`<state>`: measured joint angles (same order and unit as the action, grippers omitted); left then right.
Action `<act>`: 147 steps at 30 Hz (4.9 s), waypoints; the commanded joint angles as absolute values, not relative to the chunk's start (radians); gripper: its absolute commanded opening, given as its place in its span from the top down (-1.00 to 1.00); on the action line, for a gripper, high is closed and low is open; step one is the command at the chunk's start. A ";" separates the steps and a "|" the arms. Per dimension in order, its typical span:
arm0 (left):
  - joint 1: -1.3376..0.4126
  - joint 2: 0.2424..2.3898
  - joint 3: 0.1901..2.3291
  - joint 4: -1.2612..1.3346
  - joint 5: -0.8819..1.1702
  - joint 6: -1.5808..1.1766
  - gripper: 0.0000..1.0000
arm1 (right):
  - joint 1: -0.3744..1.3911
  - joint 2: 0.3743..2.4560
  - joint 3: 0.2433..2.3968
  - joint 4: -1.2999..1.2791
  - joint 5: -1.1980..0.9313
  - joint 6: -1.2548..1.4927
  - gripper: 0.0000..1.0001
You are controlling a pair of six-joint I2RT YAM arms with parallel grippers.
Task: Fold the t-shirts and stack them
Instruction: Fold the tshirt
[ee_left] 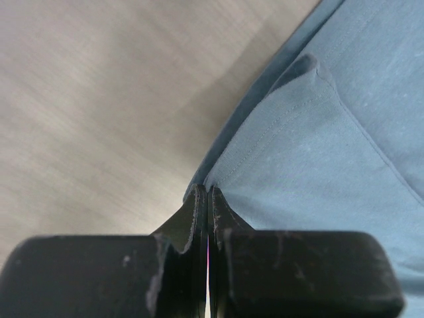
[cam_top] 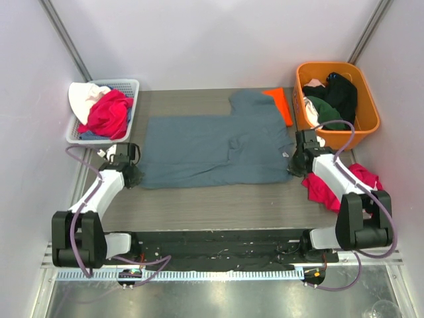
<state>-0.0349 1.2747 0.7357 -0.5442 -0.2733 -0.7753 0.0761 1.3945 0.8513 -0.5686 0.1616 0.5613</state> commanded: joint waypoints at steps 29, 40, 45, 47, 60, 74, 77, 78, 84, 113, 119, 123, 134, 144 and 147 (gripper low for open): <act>-0.028 0.773 0.721 -0.960 -0.400 -1.008 1.00 | 0.072 0.796 0.756 -1.140 0.121 0.732 0.98; -0.031 0.707 0.779 -1.098 -0.403 -1.075 1.00 | 0.074 0.773 0.756 -1.169 0.117 0.712 0.98; -0.031 0.664 0.792 -1.161 -0.411 -1.095 0.38 | 0.074 0.782 0.770 -1.173 0.094 0.690 0.51; -0.031 0.643 0.808 -1.204 -0.417 -1.111 -0.44 | 0.074 0.782 0.801 -1.187 0.097 0.693 0.01; -0.052 0.633 0.890 -0.839 -0.189 -0.839 -0.99 | 0.074 0.928 1.035 -1.004 0.132 0.578 -0.33; -0.904 1.329 1.121 -0.617 -0.570 -0.748 -0.99 | 0.074 1.258 1.313 -0.810 0.104 0.469 -0.33; -1.012 1.428 1.156 -0.615 -0.618 -0.796 -0.99 | 0.074 1.318 1.367 -0.793 0.109 0.460 -0.33; -1.029 1.474 1.161 -0.617 -0.635 -0.808 -0.99 | 0.074 1.333 1.377 -0.792 0.110 0.457 -0.33; -1.141 1.612 1.200 -0.620 -0.683 -0.876 -0.99 | 0.074 1.393 1.397 -0.761 0.110 0.454 -0.34; -1.218 1.821 1.019 -0.436 -0.621 -1.072 -0.99 | 0.075 1.997 1.844 -0.680 0.035 0.413 -0.32; -1.218 1.828 1.005 -0.437 -0.626 -1.089 -0.99 | 0.074 2.031 1.838 -0.667 0.043 0.410 -0.32; -1.218 1.825 1.005 -0.436 -0.627 -1.094 -1.00 | 0.074 2.063 1.851 -0.664 0.052 0.408 -0.32; -1.218 1.812 0.992 -0.440 -0.624 -1.097 -0.99 | 0.074 2.209 1.991 -0.663 0.080 0.414 -0.32; -1.218 1.801 0.986 -0.439 -0.624 -1.100 -0.99 | 0.074 2.381 2.178 -0.680 0.106 0.422 -0.32; -1.218 1.796 0.983 -0.439 -0.626 -1.100 -0.99 | 0.072 2.424 2.201 -0.681 0.112 0.419 -0.32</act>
